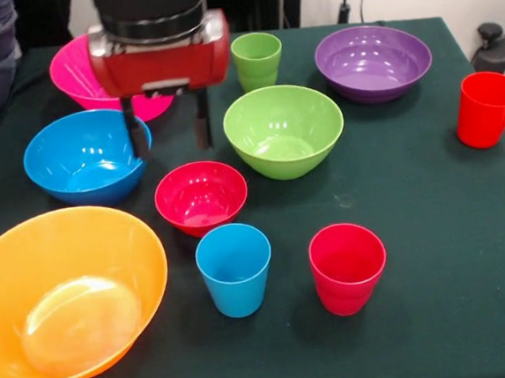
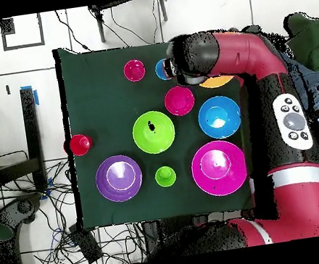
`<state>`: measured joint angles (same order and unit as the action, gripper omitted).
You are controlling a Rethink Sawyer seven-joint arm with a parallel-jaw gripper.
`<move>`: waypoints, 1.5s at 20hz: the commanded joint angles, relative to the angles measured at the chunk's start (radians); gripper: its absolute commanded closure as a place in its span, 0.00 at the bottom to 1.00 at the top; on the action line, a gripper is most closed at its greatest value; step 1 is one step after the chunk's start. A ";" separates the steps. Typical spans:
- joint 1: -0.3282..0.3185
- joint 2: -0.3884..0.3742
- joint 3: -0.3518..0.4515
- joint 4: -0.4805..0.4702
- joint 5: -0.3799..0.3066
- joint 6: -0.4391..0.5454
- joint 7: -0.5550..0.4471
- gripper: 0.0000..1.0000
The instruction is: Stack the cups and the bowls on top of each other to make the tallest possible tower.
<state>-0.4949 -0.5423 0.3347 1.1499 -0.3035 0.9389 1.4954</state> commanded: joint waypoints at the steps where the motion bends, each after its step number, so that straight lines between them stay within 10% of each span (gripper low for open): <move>1: -0.023 0.074 0.097 -0.125 -0.136 0.163 -0.445 0.00; 30: -0.063 0.114 0.214 -0.201 -0.170 0.133 -0.670 0.00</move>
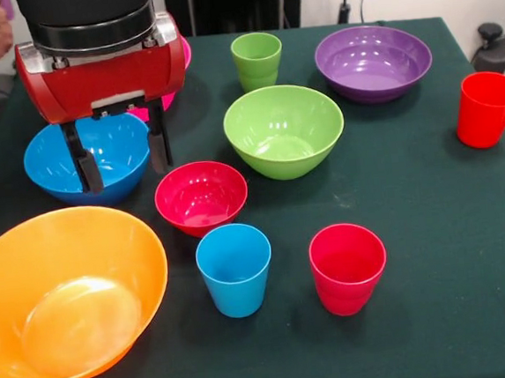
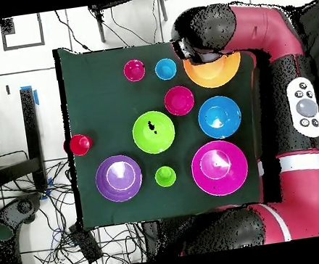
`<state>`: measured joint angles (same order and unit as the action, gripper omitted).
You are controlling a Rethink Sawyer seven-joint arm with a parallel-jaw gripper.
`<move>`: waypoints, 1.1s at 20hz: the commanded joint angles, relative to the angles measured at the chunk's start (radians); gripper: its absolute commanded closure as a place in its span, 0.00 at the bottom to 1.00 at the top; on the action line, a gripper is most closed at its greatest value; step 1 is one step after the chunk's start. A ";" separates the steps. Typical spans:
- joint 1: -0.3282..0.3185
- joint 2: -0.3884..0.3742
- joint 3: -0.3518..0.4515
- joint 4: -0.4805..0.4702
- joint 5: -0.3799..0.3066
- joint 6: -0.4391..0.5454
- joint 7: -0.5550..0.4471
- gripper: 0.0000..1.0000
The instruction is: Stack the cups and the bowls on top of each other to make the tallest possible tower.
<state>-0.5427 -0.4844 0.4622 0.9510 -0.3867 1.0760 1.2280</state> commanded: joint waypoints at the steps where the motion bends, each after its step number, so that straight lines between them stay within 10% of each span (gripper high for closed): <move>1: -0.017 0.086 0.095 -0.018 -0.095 -0.018 -0.414 0.00; 22: -0.054 0.172 0.079 -0.053 -0.218 -0.043 -0.551 0.00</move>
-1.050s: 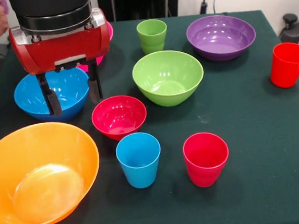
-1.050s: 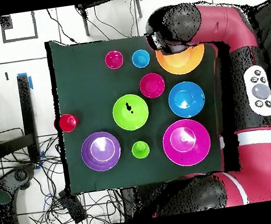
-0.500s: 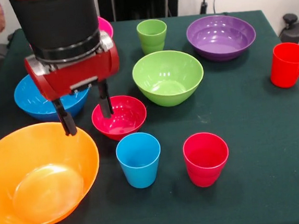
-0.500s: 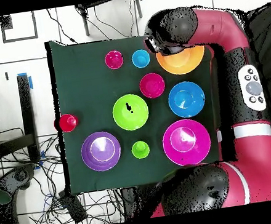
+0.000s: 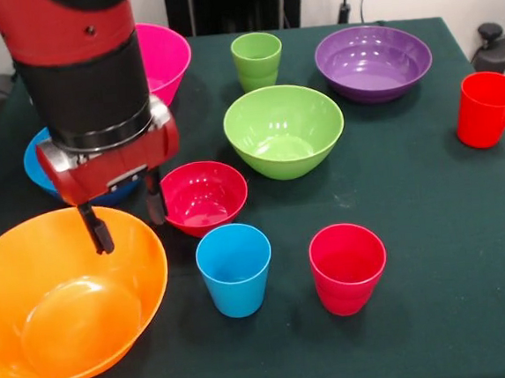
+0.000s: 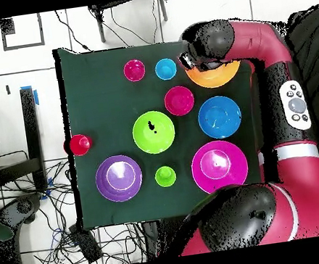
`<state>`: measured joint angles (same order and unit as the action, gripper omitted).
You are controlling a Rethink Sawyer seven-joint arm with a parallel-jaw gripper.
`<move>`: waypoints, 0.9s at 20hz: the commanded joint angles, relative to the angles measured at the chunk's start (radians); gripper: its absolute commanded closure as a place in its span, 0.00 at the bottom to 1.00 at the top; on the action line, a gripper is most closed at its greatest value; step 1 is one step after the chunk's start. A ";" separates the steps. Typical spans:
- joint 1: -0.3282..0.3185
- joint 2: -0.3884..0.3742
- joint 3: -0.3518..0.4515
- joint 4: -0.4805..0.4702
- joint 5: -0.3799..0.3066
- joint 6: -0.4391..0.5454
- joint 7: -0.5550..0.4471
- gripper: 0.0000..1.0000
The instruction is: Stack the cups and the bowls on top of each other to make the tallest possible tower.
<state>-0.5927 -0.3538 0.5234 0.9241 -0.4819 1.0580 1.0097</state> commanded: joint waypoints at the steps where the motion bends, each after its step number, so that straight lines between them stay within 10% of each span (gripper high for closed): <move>1: -0.003 0.047 0.018 -0.037 -0.127 -0.017 -0.333 0.00; 18: -0.017 0.135 0.036 -0.051 -0.060 0.167 -0.282 0.00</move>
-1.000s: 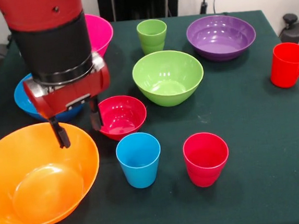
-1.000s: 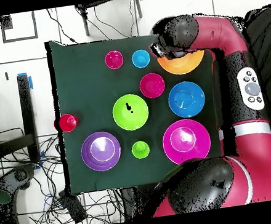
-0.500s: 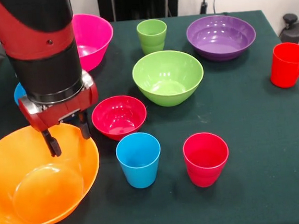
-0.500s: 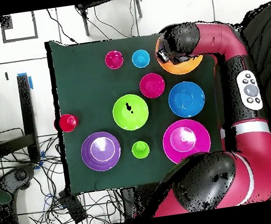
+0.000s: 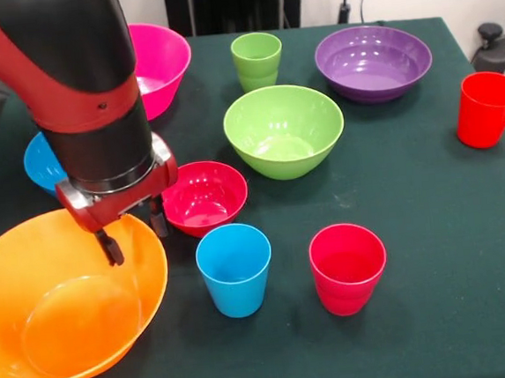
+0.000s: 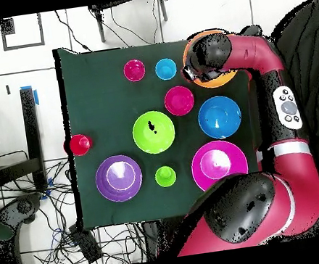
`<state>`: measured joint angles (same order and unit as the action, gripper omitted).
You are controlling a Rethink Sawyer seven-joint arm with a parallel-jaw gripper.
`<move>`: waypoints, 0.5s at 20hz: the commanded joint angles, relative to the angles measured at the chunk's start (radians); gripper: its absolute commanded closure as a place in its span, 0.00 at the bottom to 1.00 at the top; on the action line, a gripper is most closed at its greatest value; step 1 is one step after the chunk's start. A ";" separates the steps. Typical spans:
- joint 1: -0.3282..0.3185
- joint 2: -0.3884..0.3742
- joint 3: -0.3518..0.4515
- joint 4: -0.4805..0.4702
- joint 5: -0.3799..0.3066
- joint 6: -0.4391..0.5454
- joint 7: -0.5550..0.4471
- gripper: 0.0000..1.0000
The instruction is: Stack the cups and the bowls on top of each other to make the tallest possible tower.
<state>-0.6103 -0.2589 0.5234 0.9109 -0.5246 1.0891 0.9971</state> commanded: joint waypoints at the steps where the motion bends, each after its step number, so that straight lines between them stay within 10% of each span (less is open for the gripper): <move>1: -0.003 0.041 0.035 -0.029 -0.018 0.130 -0.271 0.00; 10: -0.006 0.040 0.030 -0.001 -0.038 0.074 -0.261 0.00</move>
<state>-0.6128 -0.2188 0.5235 0.9106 -0.5230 1.1251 0.9971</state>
